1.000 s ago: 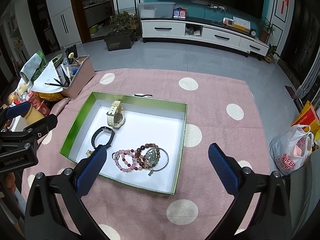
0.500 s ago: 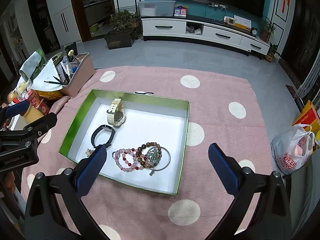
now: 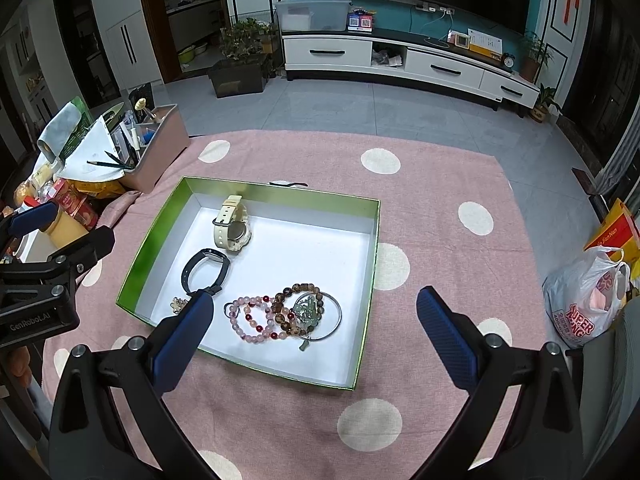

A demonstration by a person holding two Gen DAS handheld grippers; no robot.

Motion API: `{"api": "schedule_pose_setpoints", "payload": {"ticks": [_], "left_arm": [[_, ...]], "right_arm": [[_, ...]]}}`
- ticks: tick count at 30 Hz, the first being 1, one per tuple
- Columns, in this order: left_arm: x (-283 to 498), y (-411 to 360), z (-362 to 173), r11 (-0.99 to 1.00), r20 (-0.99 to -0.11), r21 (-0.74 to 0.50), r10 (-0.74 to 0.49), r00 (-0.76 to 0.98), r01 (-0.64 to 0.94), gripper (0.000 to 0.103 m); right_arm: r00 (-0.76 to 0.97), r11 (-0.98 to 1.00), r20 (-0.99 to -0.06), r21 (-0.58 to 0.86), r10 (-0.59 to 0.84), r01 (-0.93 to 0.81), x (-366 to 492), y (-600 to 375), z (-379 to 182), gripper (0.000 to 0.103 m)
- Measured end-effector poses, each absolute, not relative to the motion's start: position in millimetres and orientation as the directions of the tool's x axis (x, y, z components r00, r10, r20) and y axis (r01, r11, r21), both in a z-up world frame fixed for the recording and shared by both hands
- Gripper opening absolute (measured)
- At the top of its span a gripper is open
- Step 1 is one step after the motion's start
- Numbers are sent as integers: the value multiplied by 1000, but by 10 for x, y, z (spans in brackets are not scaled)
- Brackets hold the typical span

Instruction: Organize jewelry

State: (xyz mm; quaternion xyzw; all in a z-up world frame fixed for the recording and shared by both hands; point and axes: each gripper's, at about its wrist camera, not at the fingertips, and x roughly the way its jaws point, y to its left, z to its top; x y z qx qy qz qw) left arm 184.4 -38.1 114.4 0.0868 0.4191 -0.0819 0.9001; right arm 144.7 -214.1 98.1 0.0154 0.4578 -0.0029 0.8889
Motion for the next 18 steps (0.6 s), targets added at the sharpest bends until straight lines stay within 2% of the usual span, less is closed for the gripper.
{"api": "schedule_pose_setpoints", "payload": {"ticks": [18], "left_arm": [[1845, -376, 1094, 972, -775, 85, -75, 627, 221, 101]], "right_arm": [[581, 999, -814, 25, 6, 25, 1442, -2147, 964, 102]]}}
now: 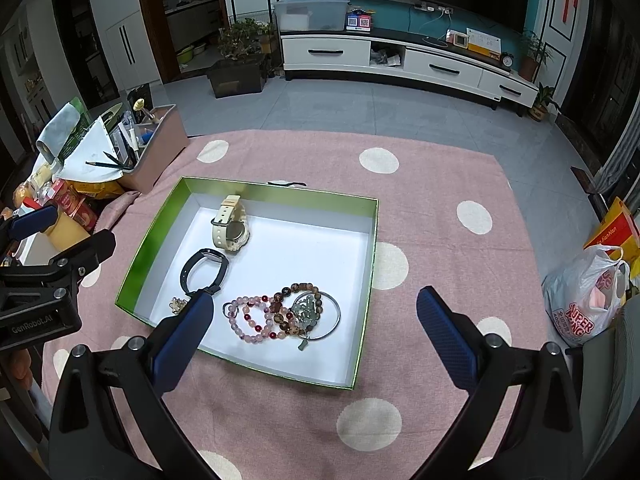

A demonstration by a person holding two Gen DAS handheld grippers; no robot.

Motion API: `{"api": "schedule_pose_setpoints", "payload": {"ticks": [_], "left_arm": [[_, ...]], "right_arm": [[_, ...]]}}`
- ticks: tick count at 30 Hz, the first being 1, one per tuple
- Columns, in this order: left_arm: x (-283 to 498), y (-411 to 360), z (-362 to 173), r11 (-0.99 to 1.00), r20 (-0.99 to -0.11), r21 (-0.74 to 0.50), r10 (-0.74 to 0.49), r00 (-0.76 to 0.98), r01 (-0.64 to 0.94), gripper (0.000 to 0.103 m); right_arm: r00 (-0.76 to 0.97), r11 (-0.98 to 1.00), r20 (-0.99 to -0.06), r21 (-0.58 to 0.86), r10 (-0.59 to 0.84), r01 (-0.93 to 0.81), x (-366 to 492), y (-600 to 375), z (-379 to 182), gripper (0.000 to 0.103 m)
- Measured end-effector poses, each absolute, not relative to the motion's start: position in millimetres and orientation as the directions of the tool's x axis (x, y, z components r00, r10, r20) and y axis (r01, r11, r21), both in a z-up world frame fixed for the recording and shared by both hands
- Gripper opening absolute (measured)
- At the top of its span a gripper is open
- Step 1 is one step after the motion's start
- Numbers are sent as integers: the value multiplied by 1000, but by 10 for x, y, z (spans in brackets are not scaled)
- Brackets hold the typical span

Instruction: Organize jewelry

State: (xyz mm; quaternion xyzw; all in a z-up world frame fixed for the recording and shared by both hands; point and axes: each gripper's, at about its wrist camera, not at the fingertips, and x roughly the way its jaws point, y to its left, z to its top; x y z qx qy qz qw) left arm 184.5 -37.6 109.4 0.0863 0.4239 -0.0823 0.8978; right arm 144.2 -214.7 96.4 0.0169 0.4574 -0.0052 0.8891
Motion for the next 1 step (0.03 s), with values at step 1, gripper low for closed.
{"api": "schedule_pose_setpoints", "payload": {"ticks": [1], "left_arm": [[1842, -372, 1092, 971, -776, 85, -75, 626, 222, 101]], "right_arm": [[582, 999, -813, 24, 5, 25, 1442, -2147, 964, 102]]}}
